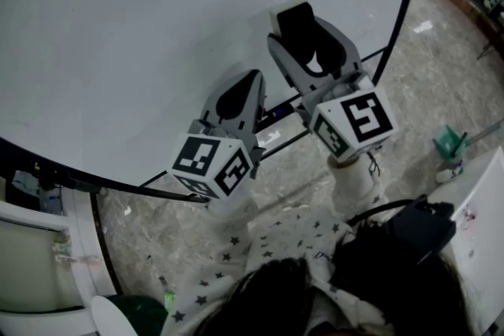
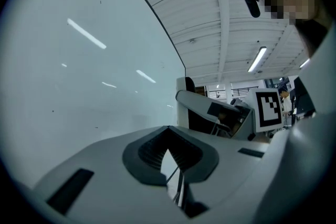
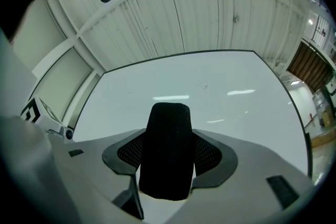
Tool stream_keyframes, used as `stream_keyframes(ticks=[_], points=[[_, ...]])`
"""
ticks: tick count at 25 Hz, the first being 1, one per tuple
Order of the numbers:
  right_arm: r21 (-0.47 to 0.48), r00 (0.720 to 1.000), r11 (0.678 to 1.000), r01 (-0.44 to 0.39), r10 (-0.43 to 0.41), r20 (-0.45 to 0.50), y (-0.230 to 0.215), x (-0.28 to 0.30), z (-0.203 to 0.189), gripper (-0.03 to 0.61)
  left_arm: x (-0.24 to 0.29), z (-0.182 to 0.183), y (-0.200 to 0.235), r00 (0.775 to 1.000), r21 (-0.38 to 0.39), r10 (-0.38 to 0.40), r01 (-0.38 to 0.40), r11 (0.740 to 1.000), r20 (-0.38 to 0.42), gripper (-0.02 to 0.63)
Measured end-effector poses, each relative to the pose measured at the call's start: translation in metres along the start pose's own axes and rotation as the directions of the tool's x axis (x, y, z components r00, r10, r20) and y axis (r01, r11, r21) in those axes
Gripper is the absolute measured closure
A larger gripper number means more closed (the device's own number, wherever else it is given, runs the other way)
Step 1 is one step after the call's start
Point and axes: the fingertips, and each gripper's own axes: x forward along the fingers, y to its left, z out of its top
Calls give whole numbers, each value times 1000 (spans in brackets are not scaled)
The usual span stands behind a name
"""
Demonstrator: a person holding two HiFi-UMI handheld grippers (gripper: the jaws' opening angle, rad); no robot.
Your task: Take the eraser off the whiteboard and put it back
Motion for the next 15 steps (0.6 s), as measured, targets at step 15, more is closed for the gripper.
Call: stream_keyframes(ticks=[15], points=[[-5, 1000, 1000, -12, 12, 6, -1, 3, 0, 321, 1, 1, 1, 1000, 10, 11, -12, 1000, 22, 612]])
